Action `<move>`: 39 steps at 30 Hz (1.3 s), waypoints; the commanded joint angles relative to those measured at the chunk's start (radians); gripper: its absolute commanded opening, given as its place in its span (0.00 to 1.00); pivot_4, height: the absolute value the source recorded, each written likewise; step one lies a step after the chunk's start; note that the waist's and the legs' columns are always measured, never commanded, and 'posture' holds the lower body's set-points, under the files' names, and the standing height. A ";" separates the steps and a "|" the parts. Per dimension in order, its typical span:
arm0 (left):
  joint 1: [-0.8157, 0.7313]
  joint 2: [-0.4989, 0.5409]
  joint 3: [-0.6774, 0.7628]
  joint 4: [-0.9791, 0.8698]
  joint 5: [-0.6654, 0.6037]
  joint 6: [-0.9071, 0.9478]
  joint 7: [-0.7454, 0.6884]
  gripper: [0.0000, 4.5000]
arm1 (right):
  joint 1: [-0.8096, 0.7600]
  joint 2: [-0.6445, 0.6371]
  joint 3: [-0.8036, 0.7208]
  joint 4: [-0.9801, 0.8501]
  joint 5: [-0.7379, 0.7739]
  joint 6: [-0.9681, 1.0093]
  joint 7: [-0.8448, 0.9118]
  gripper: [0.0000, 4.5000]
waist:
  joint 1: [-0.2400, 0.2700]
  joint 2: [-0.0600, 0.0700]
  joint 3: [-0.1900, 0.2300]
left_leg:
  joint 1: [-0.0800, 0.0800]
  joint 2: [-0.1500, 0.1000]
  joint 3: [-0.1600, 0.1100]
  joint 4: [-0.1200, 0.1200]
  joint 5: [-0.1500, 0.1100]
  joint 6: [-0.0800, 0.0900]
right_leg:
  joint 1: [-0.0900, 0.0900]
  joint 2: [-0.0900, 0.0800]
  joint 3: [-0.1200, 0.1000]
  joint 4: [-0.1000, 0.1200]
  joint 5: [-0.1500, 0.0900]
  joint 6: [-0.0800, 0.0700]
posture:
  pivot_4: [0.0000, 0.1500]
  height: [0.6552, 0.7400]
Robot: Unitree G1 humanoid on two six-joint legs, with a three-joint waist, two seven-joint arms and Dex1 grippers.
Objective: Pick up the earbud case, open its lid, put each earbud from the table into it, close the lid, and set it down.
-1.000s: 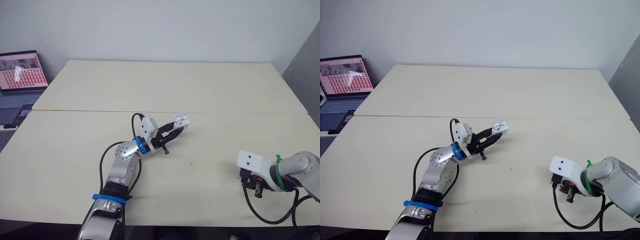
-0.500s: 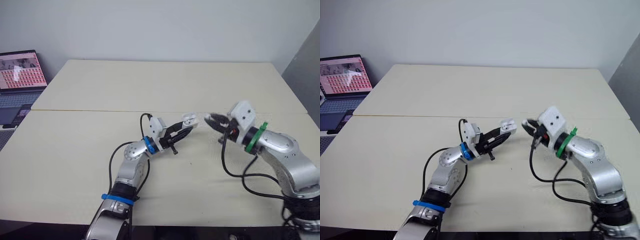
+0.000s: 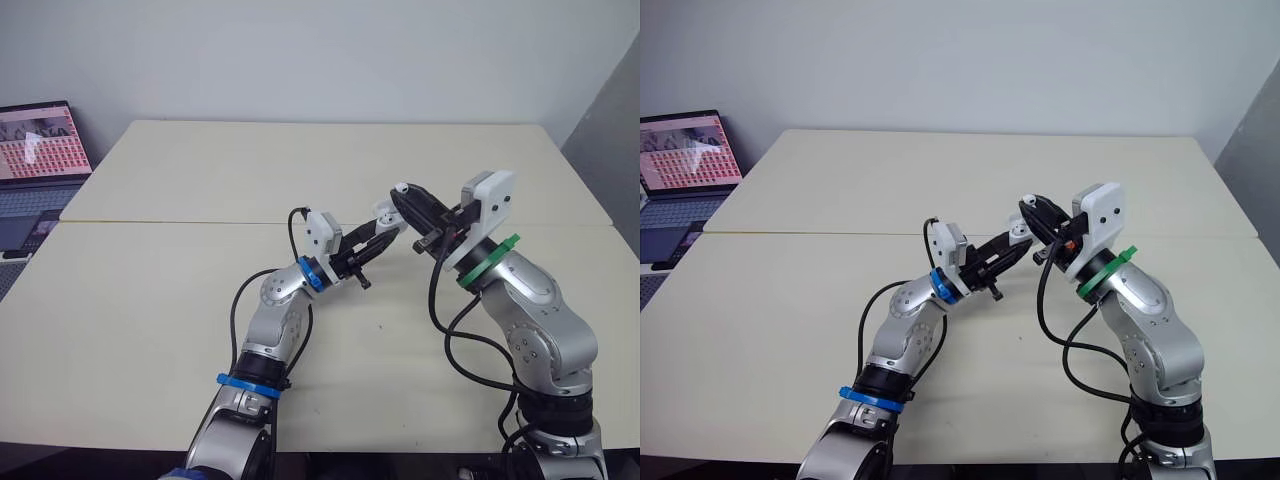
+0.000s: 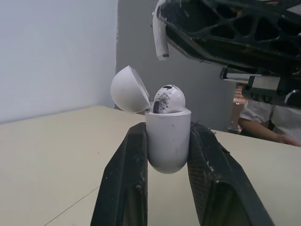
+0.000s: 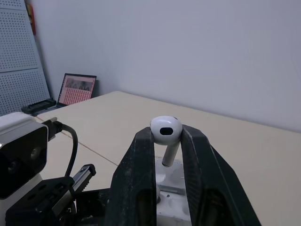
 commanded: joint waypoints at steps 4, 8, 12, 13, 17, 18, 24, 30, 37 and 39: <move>-0.005 -0.002 0.010 -0.051 -0.028 -0.007 -0.011 0.17 | 0.033 -0.017 -0.013 0.000 -0.012 -0.058 0.001 0.09 | -0.005 0.000 0.000 | 0.000 0.000 0.000 0.000 0.000 0.000 | 0.000 0.000 0.000 0.000 0.000 0.000 | 1.00 1.00; 0.000 -0.003 0.010 -0.047 -0.029 -0.011 -0.018 0.17 | 0.056 -0.032 -0.016 0.036 -0.021 -0.089 0.012 0.09 | -0.006 0.000 0.000 | 0.000 0.000 0.000 0.000 0.000 0.000 | 0.000 0.000 0.000 0.000 0.000 0.000 | 1.00 1.00; 0.009 -0.010 0.007 -0.067 -0.051 0.003 -0.038 0.17 | 0.064 -0.041 -0.013 0.054 -0.025 -0.112 0.017 0.09 | -0.007 0.000 0.000 | 0.000 0.000 0.000 0.000 0.000 0.000 | 0.000 0.000 0.000 0.000 0.000 0.000 | 1.00 1.00; 0.012 -0.011 0.006 -0.072 -0.053 0.006 -0.040 0.17 | 0.066 -0.043 -0.012 0.056 -0.024 -0.112 0.018 0.09 | -0.007 0.000 0.000 | 0.000 0.000 0.000 0.000 0.000 0.000 | 0.000 0.000 0.000 0.000 0.000 0.000 | 1.00 1.00; 0.013 -0.009 0.001 -0.074 -0.054 0.010 -0.038 0.17 | 0.083 -0.044 -0.012 0.050 0.005 -0.101 0.037 0.25 | -0.007 0.000 0.000 | 0.000 0.000 0.000 0.000 0.000 0.000 | 0.000 0.000 0.000 0.000 0.000 0.000 | 1.00 1.00; 0.012 -0.009 0.001 -0.073 -0.053 0.011 -0.038 0.17 | 0.085 -0.039 -0.019 0.045 0.019 -0.098 0.040 0.30 | -0.007 0.000 0.000 | 0.000 0.000 0.000 0.000 0.000 0.000 | 0.000 0.000 0.000 0.000 0.000 0.000 | 1.00 1.00; 0.011 0.006 0.002 -0.064 -0.052 0.021 -0.052 0.17 | 0.081 -0.066 -0.091 0.000 0.148 -0.026 0.061 0.79 | -0.007 0.000 0.000 | 0.000 0.000 0.000 0.000 0.000 0.000 | 0.000 0.000 0.000 0.000 0.000 0.000 | 1.00 1.00; 0.010 0.081 -0.008 -0.054 -0.108 0.122 -0.192 0.17 | 0.027 -0.141 -0.256 0.024 0.462 0.152 0.062 0.81 | -0.007 0.000 0.000 | 0.000 0.000 0.000 0.000 -0.002 0.003 | 0.000 0.000 0.000 0.000 0.000 0.000 | 1.00 1.00; 0.022 0.172 -0.049 -0.082 -0.189 0.273 -0.425 0.17 | 0.046 -0.277 -0.160 0.124 0.409 0.245 0.125 0.33 | -0.008 0.000 0.000 | 0.000 0.000 0.000 0.000 -0.002 0.004 | 0.000 0.002 0.000 0.000 0.000 0.000 | 1.00 1.00; 0.020 0.184 -0.054 -0.088 -0.202 0.304 -0.465 0.17 | 0.049 -0.307 -0.130 0.143 0.398 0.253 0.158 0.16 | -0.008 0.000 0.000 | 0.000 0.000 0.000 0.000 -0.002 0.004 | 0.000 0.002 0.000 0.000 0.000 0.000 | 1.00 1.00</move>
